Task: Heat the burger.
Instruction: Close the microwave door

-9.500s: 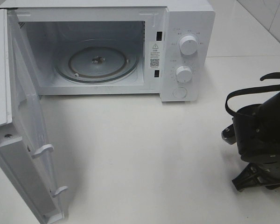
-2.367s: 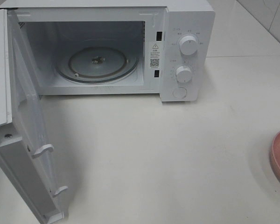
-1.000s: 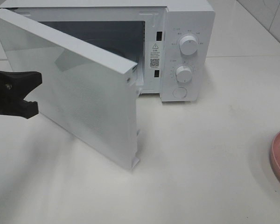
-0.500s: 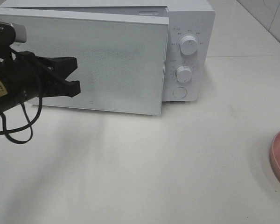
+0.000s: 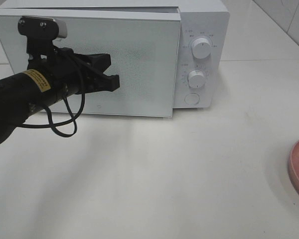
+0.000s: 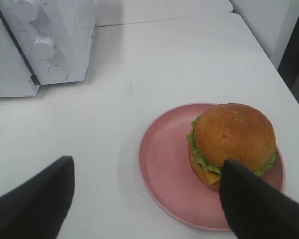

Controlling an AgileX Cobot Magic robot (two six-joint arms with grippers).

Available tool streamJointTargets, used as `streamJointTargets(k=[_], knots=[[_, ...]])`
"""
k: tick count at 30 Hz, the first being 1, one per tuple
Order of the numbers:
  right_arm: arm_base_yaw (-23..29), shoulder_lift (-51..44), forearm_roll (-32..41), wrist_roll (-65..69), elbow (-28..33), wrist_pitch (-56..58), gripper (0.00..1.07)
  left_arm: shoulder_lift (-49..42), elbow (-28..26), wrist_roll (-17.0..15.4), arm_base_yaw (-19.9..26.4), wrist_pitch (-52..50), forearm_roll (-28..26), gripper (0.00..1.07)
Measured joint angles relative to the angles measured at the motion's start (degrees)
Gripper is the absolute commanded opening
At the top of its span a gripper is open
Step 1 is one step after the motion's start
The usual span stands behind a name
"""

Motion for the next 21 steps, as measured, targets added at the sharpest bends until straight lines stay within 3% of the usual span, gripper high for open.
streamJointTargets(k=[21], knots=[[0.0,0.0,0.0,0.0,0.0,0.0,0.75,9.3,-13.2,-0.6,-1.0,0.2,-1.5,0.00]])
